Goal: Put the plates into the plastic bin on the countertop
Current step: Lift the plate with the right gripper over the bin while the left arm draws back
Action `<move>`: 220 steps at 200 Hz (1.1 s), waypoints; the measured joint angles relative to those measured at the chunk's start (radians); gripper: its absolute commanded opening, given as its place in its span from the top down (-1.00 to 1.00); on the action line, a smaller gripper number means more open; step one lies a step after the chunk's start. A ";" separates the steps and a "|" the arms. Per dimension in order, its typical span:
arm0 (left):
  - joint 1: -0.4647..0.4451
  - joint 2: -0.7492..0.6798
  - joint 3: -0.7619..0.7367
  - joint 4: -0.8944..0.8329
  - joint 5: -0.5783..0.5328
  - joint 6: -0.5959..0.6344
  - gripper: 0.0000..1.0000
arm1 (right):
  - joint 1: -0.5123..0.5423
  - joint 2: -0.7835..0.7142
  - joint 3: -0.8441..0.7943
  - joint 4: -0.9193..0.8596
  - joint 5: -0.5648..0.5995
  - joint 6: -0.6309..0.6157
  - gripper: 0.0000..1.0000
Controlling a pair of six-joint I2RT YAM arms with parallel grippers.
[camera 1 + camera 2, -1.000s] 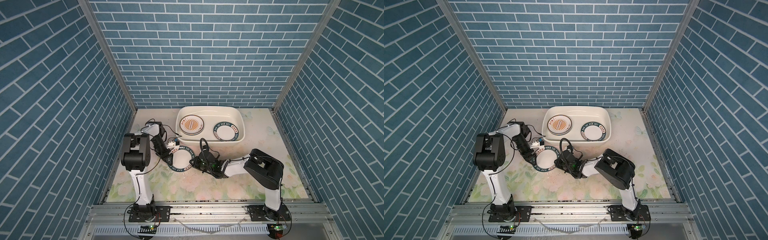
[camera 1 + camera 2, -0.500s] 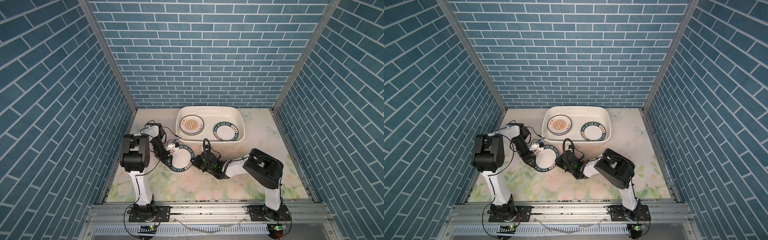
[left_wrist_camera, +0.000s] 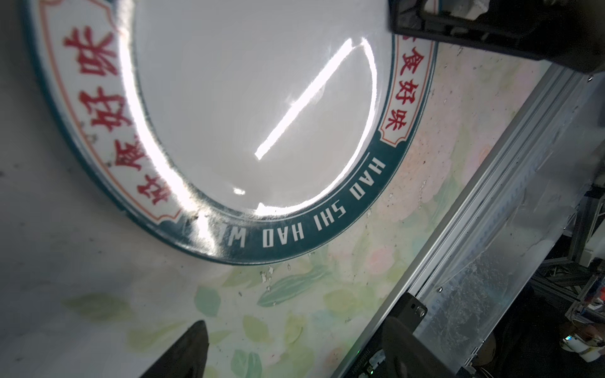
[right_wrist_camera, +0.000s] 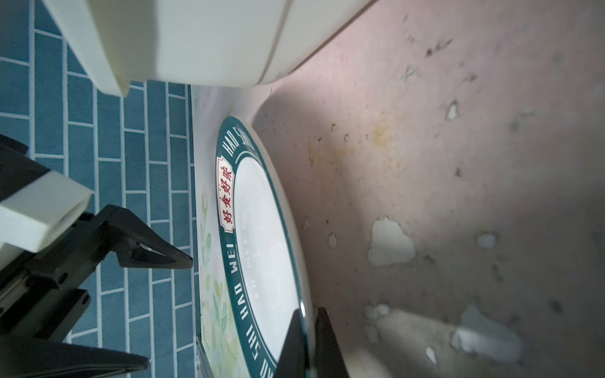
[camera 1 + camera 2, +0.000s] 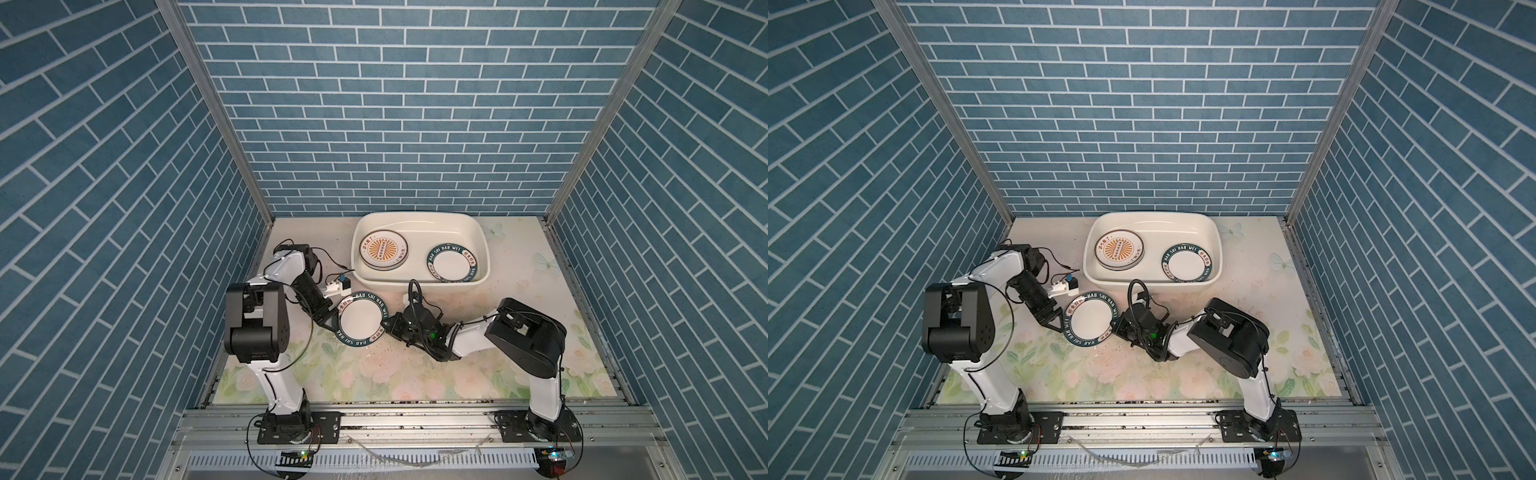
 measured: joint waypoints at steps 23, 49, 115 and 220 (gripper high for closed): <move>0.056 -0.028 0.051 -0.038 0.013 0.003 -0.70 | 0.001 -0.014 0.000 -0.012 -0.019 -0.013 1.00; 0.092 -0.078 0.119 -0.080 0.037 0.003 -0.70 | 0.001 -0.059 0.000 -0.040 -0.054 -0.023 1.00; 0.093 -0.172 0.378 -0.204 0.144 -0.082 -0.72 | -0.052 -0.220 0.076 -0.216 -0.172 -0.099 1.00; 0.053 -0.139 0.828 -0.300 0.325 -0.291 -0.74 | -0.346 -0.412 0.320 -0.633 -0.309 -0.281 1.00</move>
